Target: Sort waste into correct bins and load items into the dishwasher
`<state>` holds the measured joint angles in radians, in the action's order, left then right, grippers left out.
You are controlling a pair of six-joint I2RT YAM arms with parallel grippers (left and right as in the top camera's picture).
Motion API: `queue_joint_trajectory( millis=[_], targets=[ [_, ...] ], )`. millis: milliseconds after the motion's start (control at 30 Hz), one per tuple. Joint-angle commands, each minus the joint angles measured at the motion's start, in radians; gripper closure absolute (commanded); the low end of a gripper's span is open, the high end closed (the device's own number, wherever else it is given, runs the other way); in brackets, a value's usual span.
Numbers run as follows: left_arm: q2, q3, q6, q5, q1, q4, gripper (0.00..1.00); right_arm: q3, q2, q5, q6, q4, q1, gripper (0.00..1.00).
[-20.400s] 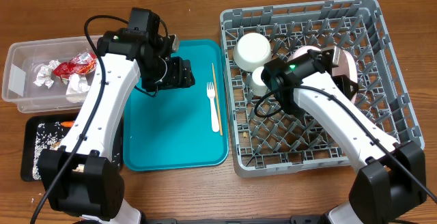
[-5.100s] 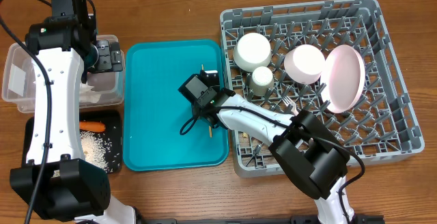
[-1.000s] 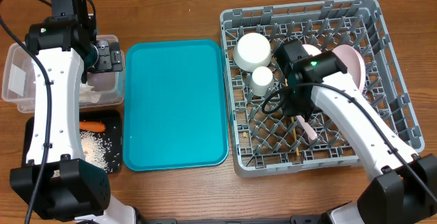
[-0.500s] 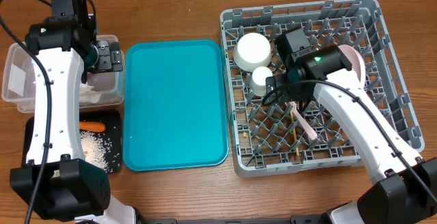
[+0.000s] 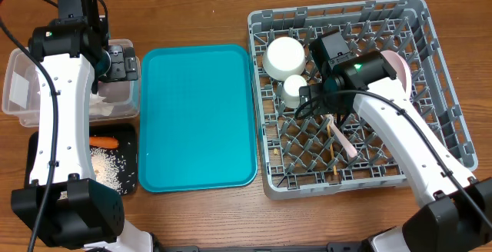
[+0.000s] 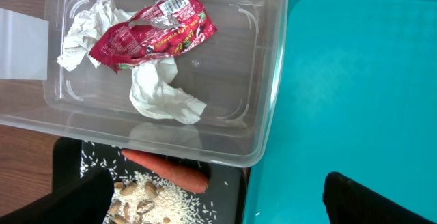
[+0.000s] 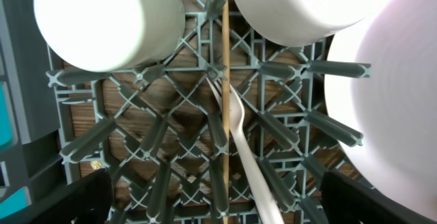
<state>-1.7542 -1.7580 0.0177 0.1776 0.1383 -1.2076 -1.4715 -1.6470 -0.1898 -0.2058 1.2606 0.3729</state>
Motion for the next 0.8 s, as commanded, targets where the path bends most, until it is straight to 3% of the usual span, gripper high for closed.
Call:
queue_joint_trajectory(
  millis=[0,500,767],
  targets=[
    [0.015,-0.027,-0.022,0.013,0.005,0.001,0.0,-0.022,0.112,-0.032,0.026,-0.016,-0.001,0.0],
    [0.015,-0.027,-0.022,0.013,0.005,0.001,0.0,-0.003,0.742,-0.078,0.042,-0.31,-0.003,0.0],
    [0.015,-0.027,-0.022,0.013,0.005,0.001,0.0,0.292,1.084,-0.079,0.046,-0.563,-0.019,0.0]
  ],
)
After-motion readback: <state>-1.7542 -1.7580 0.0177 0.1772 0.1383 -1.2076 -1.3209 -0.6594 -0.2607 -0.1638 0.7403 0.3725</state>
